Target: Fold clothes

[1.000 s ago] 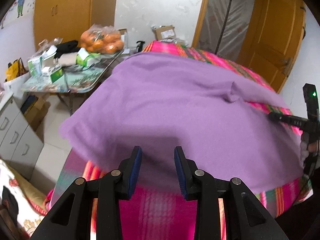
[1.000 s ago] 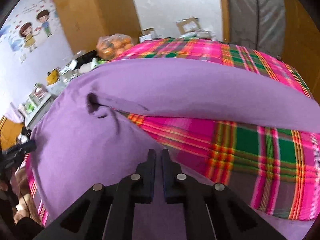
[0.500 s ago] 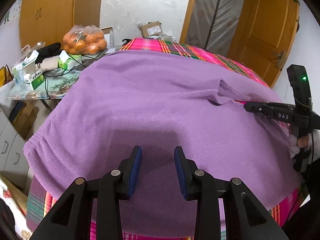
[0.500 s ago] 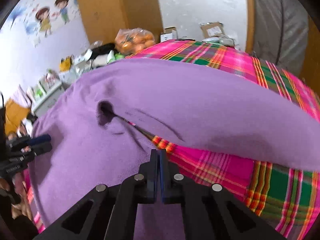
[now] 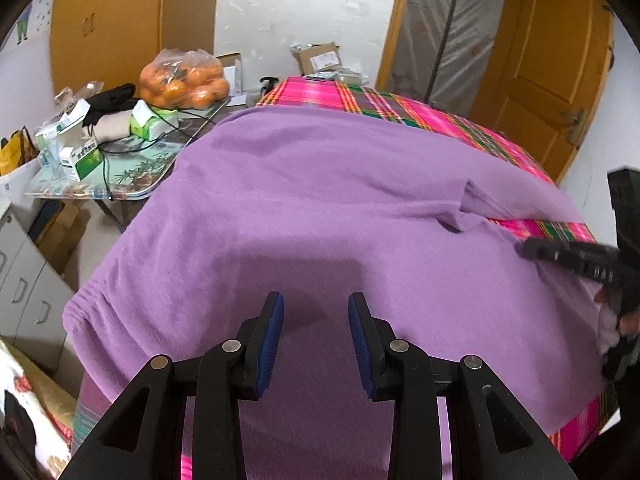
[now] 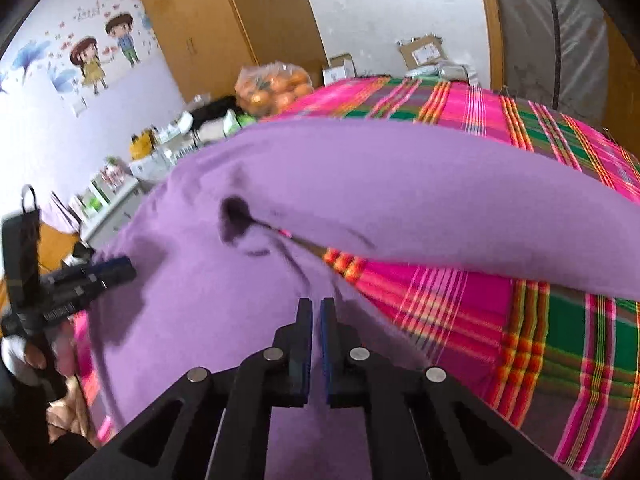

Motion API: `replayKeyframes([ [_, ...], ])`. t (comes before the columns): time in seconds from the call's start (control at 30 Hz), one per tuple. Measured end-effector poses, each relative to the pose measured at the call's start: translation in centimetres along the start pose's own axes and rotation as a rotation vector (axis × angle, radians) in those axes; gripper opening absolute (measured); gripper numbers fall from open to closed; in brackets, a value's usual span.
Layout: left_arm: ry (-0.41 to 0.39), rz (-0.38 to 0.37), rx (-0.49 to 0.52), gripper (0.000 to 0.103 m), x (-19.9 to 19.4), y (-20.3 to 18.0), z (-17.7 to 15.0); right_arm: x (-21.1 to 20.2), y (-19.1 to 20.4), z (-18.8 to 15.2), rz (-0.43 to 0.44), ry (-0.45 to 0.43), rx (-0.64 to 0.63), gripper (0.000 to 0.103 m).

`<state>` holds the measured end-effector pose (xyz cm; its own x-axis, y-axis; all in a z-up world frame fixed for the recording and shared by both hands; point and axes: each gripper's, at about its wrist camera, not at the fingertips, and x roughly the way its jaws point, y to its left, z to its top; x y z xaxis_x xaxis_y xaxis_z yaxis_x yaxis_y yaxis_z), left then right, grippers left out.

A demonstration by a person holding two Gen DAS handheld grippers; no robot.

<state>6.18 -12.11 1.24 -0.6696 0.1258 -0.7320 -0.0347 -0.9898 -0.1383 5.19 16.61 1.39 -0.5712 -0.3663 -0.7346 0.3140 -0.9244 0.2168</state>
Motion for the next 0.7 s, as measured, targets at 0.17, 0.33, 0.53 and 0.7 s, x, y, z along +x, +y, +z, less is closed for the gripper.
replayKeyframes([
  [0.17, -0.005, 0.024, 0.007, 0.035, 0.5, -0.9, 1.3, 0.5, 0.7, -0.3, -0.037, 0.027, -0.021, 0.004],
  [0.33, -0.006, 0.026, 0.011, 0.035, 1.5, -1.8, 2.3, 1.0, 1.1, -0.7, -0.063, 0.046, -0.038, 0.004],
  [0.53, 0.016, 0.043, 0.026, 0.035, 3.1, -2.3, 2.1, 1.0, 0.9, -1.0, -0.062, 0.040, -0.045, 0.004],
  [0.7, -0.001, 0.060, 0.050, 0.035, 3.1, -2.7, 1.6, 0.9, 0.8, -1.1, -0.062, 0.035, -0.046, 0.004],
])
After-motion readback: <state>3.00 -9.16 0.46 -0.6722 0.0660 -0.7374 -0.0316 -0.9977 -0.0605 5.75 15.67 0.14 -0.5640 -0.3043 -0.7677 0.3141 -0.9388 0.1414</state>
